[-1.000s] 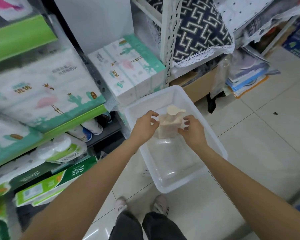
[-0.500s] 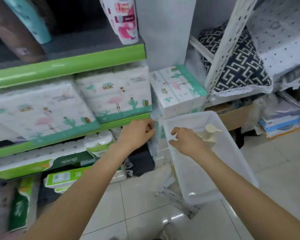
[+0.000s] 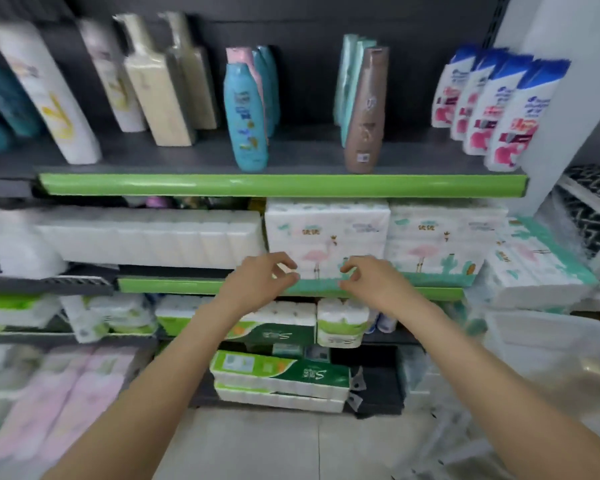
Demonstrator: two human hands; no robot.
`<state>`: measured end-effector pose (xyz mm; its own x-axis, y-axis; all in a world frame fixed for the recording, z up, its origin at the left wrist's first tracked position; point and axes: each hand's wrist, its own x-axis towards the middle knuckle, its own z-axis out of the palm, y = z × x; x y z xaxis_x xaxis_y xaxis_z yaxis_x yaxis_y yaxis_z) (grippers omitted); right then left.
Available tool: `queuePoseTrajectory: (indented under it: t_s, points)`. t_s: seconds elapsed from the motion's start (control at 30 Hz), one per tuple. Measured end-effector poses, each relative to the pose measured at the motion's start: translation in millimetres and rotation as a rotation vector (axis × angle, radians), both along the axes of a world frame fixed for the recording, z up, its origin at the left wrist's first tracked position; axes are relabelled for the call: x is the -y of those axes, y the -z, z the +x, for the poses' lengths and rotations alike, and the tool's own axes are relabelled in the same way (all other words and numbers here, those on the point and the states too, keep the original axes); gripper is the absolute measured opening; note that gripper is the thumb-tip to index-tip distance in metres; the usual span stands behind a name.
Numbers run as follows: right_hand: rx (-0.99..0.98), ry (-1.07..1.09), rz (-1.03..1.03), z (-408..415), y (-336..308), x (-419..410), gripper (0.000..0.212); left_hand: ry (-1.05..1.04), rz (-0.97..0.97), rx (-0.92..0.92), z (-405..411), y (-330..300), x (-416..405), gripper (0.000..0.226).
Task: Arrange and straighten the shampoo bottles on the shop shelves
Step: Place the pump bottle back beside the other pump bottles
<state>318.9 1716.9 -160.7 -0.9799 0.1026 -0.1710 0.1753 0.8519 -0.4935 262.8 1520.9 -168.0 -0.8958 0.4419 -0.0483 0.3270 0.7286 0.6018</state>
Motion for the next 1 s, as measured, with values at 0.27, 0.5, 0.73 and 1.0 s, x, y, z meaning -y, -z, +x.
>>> queuePoseTrajectory:
  t_s: [0.27, 0.5, 0.73, 1.0]
  points:
    - [-0.183, -0.080, 0.003, -61.1, -49.1, 164.3, 0.032, -0.178, 0.118, -0.143, -49.6, -45.4, 158.4, 0.017]
    - [-0.379, -0.091, 0.004, -132.1, -98.3, 250.0, 0.024, -0.313, 0.314, -0.244, -101.1, -92.2, 223.7, 0.015]
    - [-0.508, -0.027, -0.043, -213.7, -141.1, 273.6, 0.025, -0.291, 0.547, -0.272, -180.8, -135.5, 242.8, 0.020]
    - [-0.618, 0.089, -0.082, -291.6, -170.3, 273.4, 0.036, -0.197, 0.676, -0.196, -260.0, -164.7, 235.2, 0.032]
